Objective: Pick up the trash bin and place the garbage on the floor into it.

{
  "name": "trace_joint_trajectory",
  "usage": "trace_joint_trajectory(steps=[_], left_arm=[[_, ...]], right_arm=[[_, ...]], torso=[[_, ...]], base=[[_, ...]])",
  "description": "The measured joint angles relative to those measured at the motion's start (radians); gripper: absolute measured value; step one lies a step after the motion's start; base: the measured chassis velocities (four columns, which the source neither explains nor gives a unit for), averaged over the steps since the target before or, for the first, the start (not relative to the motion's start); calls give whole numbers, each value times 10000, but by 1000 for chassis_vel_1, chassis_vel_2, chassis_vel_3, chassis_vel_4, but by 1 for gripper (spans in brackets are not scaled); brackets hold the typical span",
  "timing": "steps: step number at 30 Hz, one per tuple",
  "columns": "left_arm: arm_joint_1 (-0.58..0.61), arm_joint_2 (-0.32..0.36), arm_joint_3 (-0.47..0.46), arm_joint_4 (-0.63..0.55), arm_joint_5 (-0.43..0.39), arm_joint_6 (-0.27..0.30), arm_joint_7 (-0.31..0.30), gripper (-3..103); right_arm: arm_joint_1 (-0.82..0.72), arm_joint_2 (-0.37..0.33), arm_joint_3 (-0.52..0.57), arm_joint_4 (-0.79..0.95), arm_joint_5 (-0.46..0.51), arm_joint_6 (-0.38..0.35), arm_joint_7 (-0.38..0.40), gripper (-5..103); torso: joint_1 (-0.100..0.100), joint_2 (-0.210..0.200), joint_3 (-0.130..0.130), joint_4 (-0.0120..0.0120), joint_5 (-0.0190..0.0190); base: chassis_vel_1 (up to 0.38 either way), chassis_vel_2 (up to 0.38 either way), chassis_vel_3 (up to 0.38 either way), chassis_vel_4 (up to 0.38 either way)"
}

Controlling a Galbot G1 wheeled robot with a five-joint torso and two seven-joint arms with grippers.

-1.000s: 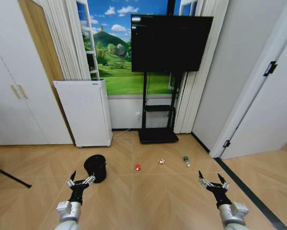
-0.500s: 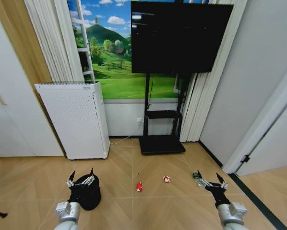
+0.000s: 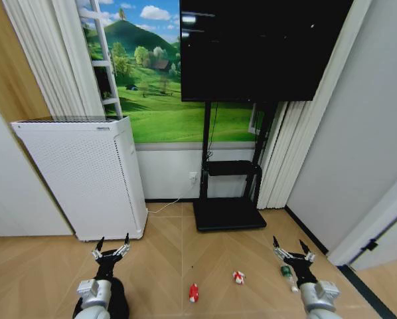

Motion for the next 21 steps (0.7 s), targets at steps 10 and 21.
trace_joint_trajectory(steps=[10,21], left_arm=[[-9,-26,40,-13,91,294,-146,100],[-140,9,2,-2,88,284,-234,100]], right_arm=[[78,11,-56,-192,-162,235,-56,100],[192,10,-157,-275,-198,236,-104,100]], torso=[[-14,2,-6,-7,-4],[-8,2,-4,-3,-6]], base=[[-49,66,29,-33],[28,-25,-26,28]])
